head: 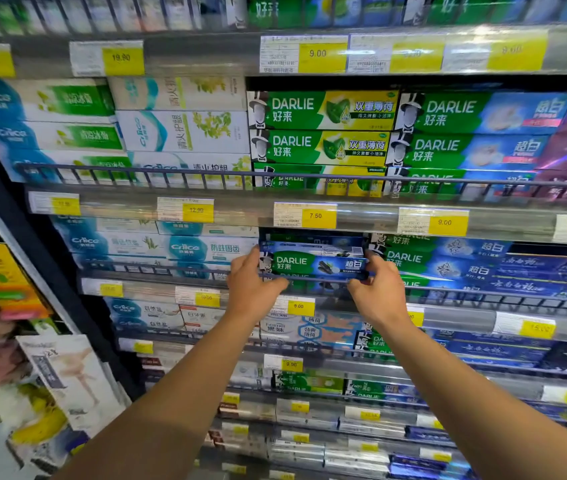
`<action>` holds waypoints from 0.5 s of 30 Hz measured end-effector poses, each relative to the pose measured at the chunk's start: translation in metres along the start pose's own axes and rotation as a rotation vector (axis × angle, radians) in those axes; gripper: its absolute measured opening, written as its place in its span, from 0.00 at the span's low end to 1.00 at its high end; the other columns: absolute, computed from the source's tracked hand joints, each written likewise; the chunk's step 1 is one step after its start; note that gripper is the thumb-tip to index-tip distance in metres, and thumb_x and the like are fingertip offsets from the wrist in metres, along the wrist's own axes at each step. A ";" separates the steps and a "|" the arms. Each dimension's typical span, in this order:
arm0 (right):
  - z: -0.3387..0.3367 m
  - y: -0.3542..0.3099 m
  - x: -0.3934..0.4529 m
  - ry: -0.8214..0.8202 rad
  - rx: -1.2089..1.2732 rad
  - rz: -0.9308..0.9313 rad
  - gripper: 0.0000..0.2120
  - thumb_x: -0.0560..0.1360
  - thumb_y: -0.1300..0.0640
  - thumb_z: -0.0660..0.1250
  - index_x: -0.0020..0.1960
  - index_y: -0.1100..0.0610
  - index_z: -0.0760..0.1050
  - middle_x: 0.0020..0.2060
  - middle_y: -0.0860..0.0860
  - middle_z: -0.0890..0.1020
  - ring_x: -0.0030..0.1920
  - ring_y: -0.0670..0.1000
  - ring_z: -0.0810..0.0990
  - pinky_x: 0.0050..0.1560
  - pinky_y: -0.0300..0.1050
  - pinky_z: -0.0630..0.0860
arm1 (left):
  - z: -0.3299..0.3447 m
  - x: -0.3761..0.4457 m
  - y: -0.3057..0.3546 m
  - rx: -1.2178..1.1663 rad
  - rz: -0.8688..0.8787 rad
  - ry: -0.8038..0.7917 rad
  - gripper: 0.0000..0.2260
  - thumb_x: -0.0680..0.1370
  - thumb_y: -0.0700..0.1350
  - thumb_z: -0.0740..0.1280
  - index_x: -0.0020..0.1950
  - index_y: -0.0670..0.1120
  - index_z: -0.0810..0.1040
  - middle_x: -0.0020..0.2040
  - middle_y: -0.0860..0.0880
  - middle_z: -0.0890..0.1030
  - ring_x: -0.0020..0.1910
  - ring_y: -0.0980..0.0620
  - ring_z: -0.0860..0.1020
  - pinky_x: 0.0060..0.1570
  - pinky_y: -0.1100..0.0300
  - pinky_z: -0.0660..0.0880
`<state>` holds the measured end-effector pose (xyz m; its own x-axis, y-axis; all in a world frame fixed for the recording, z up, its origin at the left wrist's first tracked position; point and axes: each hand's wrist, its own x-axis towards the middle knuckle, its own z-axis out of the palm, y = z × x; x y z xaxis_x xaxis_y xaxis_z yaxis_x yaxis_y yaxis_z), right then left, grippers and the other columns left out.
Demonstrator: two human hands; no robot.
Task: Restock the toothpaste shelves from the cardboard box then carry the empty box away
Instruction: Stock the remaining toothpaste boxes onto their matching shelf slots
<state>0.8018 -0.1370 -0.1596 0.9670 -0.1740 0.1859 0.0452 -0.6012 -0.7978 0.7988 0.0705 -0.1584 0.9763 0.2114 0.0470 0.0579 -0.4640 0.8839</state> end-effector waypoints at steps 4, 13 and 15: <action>0.000 -0.001 -0.003 -0.025 0.055 0.019 0.28 0.75 0.62 0.68 0.73 0.56 0.64 0.62 0.54 0.71 0.54 0.54 0.75 0.55 0.44 0.72 | 0.000 0.001 0.003 0.025 0.006 -0.030 0.40 0.73 0.48 0.72 0.79 0.49 0.53 0.73 0.49 0.61 0.70 0.44 0.65 0.70 0.44 0.65; -0.001 -0.006 -0.008 -0.039 0.132 0.055 0.27 0.77 0.61 0.67 0.73 0.55 0.63 0.66 0.52 0.73 0.55 0.52 0.75 0.51 0.43 0.72 | -0.003 -0.006 -0.005 -0.060 0.031 -0.004 0.36 0.74 0.44 0.71 0.78 0.51 0.57 0.74 0.49 0.65 0.68 0.45 0.70 0.68 0.44 0.68; -0.001 -0.006 -0.013 -0.030 0.139 0.055 0.27 0.77 0.61 0.67 0.73 0.56 0.63 0.66 0.52 0.72 0.55 0.50 0.73 0.53 0.44 0.72 | -0.005 -0.005 -0.007 -0.065 0.040 0.016 0.35 0.74 0.43 0.71 0.78 0.51 0.59 0.72 0.50 0.67 0.66 0.46 0.72 0.66 0.44 0.70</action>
<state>0.7886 -0.1320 -0.1562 0.9760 -0.1789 0.1241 0.0241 -0.4776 -0.8783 0.7923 0.0774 -0.1627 0.9740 0.2079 0.0899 0.0046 -0.4152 0.9097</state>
